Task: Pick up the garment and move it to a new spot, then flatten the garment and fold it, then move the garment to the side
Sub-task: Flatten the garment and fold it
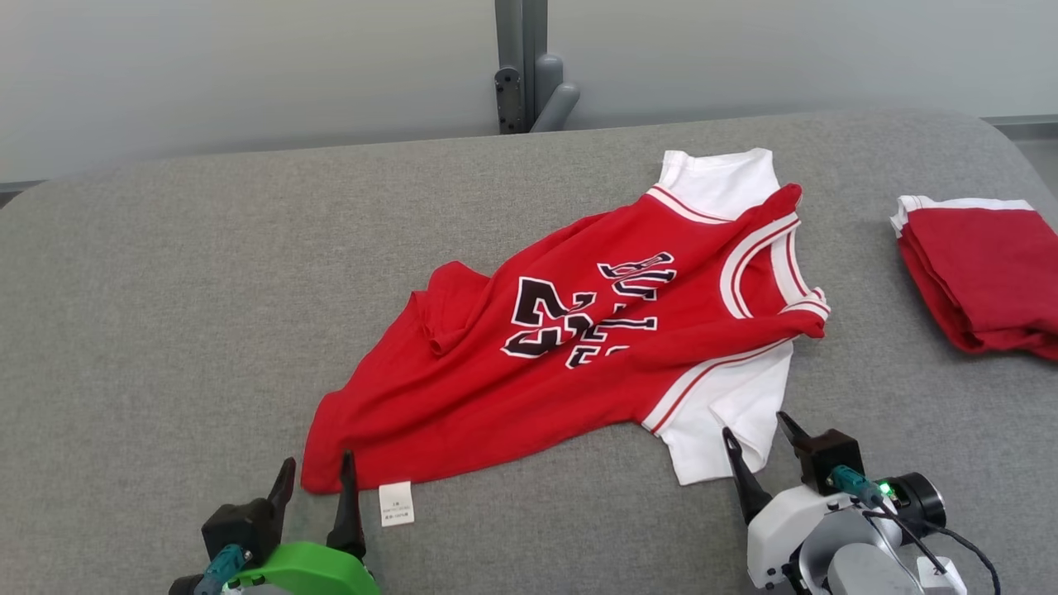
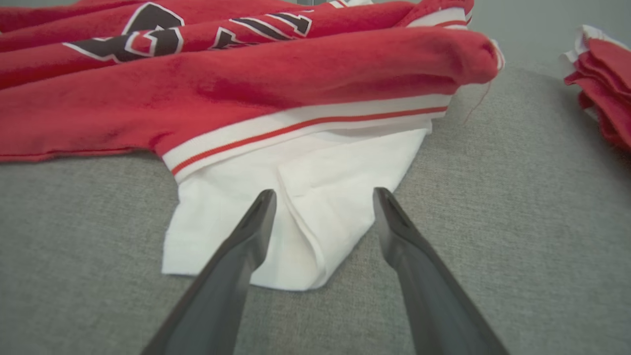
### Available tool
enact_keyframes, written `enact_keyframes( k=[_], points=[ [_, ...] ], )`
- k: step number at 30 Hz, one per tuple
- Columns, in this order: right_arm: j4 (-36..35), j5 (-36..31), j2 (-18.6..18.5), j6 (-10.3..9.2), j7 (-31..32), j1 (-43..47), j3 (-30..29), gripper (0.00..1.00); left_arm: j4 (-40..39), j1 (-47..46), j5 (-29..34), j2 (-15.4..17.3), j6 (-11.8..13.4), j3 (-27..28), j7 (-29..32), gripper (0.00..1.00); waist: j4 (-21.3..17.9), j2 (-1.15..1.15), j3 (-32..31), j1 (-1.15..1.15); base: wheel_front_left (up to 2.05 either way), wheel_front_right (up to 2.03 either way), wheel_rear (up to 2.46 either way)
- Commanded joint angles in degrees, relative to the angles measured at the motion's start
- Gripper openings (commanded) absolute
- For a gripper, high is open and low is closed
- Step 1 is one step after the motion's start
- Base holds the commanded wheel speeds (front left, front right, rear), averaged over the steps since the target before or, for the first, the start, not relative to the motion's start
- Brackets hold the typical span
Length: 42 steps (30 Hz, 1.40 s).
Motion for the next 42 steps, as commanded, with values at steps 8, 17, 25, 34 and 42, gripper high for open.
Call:
enact_keyframes(
  k=[8,17,25,34,42],
  points=[
    [8.7,-5.1,-0.3,-0.09,0.2,-6.6,-3.3,0.98,-1.1,-1.5,-1.3,0.2,0.5,-1.5,0.0,1.0,4.0,0.0,3.7,0.0,0.0,0.0,0.0],
    [11.6,-4.5,-0.4,-0.12,0.1,-7.4,-8.6,0.0,-3.3,-1.0,-0.4,0.2,0.1,-1.1,0.0,1.0,3.4,0.0,3.6,0.0,0.0,0.0,0.0],
    [1.0,6.0,-0.1,-0.09,-0.1,1.4,-15.3,1.0,-3.1,1.2,0.0,0.2,0.7,-0.1,0.0,1.0,-2.3,0.0,-0.6,0.0,0.0,0.0,0.0],
    [-6.0,5.7,0.0,-0.07,-0.1,7.5,-21.5,1.0,-3.4,2.9,1.2,0.2,1.8,1.5,0.0,1.0,-5.2,0.0,-4.2,0.0,0.0,0.0,0.0],
    [-11.0,5.2,-0.1,-0.08,-0.1,7.8,-17.6,1.0,-4.5,5.6,2.0,0.2,1.5,2.7,0.0,1.0,-3.8,0.0,-6.5,0.0,0.0,0.0,0.0]
  ],
)
